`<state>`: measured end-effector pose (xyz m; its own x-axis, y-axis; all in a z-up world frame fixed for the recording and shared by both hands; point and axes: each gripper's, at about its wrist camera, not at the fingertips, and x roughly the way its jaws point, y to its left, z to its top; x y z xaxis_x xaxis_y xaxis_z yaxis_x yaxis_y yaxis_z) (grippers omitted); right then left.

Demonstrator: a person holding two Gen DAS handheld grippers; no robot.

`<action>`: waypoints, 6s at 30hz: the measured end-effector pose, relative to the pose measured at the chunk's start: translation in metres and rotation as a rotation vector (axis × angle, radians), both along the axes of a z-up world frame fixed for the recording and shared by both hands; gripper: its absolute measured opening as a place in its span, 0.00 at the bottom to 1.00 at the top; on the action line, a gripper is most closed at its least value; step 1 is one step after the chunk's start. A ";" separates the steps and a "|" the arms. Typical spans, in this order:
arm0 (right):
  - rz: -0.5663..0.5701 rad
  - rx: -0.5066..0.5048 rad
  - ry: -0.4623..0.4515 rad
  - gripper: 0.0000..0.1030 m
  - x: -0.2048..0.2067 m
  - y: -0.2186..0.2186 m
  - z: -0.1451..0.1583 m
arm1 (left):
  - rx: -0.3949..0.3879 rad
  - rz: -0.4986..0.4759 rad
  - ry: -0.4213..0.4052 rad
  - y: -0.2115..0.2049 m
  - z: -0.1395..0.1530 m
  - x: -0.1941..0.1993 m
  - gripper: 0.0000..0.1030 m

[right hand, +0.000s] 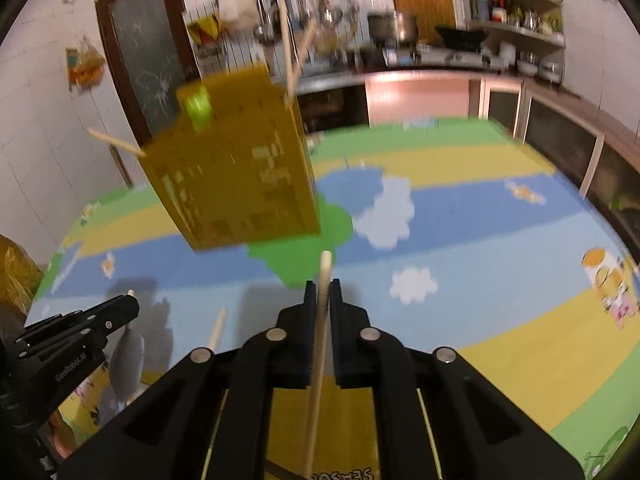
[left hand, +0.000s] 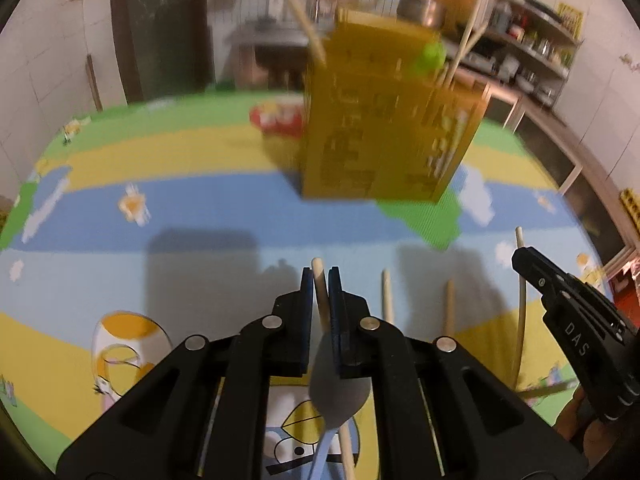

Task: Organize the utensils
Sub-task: 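Lift the held sticks with both tools toward the yellow holder, then lower both held sticks into the yellow holder, then open both tools to release the sticks into the holder, then move both tools down to the remaining wooden chopsticks on the table, then close left tool on a wooden chopstick while right tool grasps another chopstick, then lift both chopsticks and lower them into the yellow holder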

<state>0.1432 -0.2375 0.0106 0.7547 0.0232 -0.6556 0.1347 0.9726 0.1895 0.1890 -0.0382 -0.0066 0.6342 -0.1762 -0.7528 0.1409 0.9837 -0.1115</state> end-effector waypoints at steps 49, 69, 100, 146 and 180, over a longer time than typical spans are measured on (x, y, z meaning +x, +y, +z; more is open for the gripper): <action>-0.059 -0.185 -0.738 0.06 0.079 0.021 0.203 | -0.109 0.049 -0.718 -0.016 0.204 0.060 0.04; -0.065 -0.093 -0.340 0.74 0.092 -0.024 0.123 | -0.075 0.115 -0.465 0.033 0.138 0.071 0.85; -0.063 -0.124 0.259 0.58 0.015 0.046 -0.060 | 0.053 0.095 -0.060 0.078 -0.035 0.009 0.95; 0.004 -0.015 0.228 0.10 0.012 -0.040 -0.057 | 0.136 -0.113 0.137 -0.060 -0.060 0.019 0.55; -0.053 -0.084 0.036 0.07 -0.001 -0.020 -0.027 | 0.057 -0.070 -0.090 -0.037 -0.007 0.001 0.05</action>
<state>0.1418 -0.2578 -0.0167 0.7292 -0.0720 -0.6805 0.1916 0.9762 0.1021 0.1900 -0.0757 -0.0135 0.6874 -0.1814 -0.7033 0.2168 0.9754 -0.0397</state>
